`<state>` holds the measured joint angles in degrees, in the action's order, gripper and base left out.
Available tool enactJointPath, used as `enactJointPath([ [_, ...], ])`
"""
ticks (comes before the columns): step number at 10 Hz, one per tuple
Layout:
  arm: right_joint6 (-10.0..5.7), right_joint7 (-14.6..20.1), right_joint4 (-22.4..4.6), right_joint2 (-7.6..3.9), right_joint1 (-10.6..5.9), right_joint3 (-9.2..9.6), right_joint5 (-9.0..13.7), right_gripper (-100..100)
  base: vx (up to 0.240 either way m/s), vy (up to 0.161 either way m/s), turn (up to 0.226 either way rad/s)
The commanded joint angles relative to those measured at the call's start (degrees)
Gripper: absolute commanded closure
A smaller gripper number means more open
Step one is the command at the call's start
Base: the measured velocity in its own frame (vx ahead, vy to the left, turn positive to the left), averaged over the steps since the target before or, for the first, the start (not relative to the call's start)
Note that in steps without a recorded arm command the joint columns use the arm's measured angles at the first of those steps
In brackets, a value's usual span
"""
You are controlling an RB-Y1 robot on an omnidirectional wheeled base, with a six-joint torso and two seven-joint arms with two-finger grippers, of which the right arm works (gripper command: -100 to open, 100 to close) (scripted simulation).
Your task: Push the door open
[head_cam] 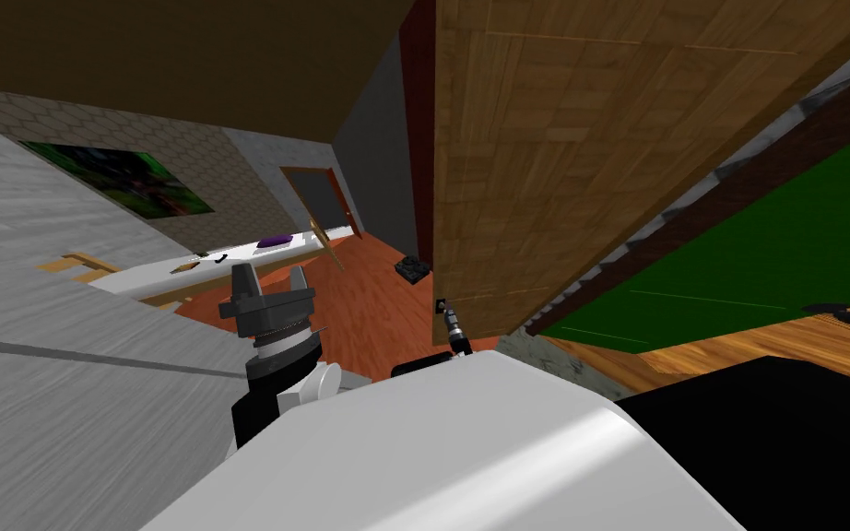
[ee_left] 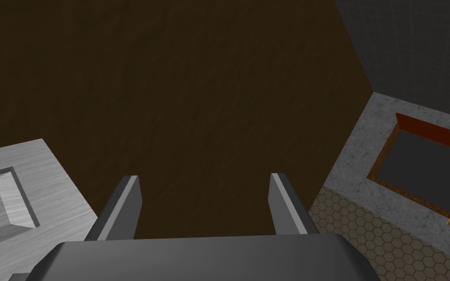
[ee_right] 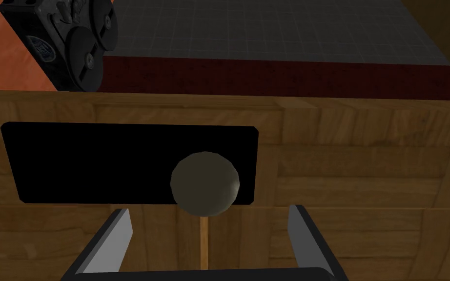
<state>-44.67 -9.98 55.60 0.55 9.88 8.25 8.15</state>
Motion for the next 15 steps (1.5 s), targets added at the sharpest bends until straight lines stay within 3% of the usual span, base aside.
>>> enactJointPath([
  [1,-0.39,-0.1,-0.6,1.63,-0.36,-0.20,0.1,-100,0.206,0.025,0.018],
  [2,-0.06,0.0,0.1,0.96,0.07,-0.06,0.0,-100,0.079,0.008,-0.015],
  [3,-0.06,0.0,0.1,0.96,0.07,-0.06,0.0,100,-0.018,0.002,0.013],
  [8,-0.06,0.0,0.1,0.96,0.07,-0.06,0.0,100,-0.013,-0.001,0.003],
  [9,0.24,-0.5,0.2,-0.53,0.23,-0.62,0.8,100,0.118,0.012,-0.092],
  [13,0.50,-1.3,0.8,-1.79,0.37,-1.82,2.3,100,0.195,0.010,-0.104],
  [14,0.21,-1.5,-1.2,-2.39,-0.92,0.59,3.1,-100,0.059,-0.031,-0.247],
  [15,0.10,-1.7,-1.9,-2.82,-1.64,1.46,3.7,-100,-0.075,-0.069,-0.180],
])
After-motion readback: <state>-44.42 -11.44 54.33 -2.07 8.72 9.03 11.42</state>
